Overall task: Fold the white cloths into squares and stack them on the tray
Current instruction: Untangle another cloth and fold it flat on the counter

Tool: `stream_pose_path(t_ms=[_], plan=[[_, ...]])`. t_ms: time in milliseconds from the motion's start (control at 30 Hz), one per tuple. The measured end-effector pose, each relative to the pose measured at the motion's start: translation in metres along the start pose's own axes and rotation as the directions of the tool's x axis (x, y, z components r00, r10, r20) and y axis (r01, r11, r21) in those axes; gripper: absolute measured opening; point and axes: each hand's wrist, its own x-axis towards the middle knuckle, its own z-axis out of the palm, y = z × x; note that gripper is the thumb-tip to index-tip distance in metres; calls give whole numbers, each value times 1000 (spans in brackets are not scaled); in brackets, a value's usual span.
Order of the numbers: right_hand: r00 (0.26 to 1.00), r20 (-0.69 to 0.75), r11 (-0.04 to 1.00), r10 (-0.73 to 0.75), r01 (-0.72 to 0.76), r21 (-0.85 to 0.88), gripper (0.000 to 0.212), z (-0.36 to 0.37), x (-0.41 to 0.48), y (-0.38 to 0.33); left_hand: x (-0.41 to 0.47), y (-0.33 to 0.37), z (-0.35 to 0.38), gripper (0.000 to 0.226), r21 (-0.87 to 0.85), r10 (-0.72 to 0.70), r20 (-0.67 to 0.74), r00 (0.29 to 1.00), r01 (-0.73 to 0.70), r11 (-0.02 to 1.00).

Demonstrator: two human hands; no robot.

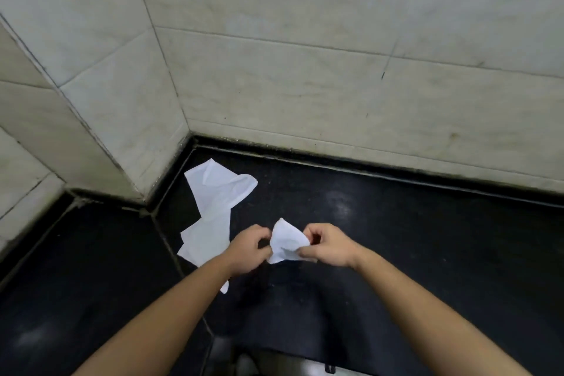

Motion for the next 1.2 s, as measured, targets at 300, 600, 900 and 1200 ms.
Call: stream_pose_path(t_ms=[300, 600, 900, 1200], plan=[[971, -231, 984, -64, 100, 147, 11, -71, -28, 5, -7, 42, 15, 7, 35, -94, 59, 994, 92, 995], [982, -116, 986, -148, 138, -90, 8, -69, -38, 24, -19, 23, 51, 7, 200, -241, 85, 967, 220, 955], [1000, 25, 951, 9, -1, -308, 14, -22, -68, 105, 12, 18, 113, 50, 422, -225, -122, 967, 256, 870], [995, -54, 970, 88, -98, -224, 17, -9, -84, 153, 63, 38, 138, 76, 697, -98, 238, 966, -100, 710]])
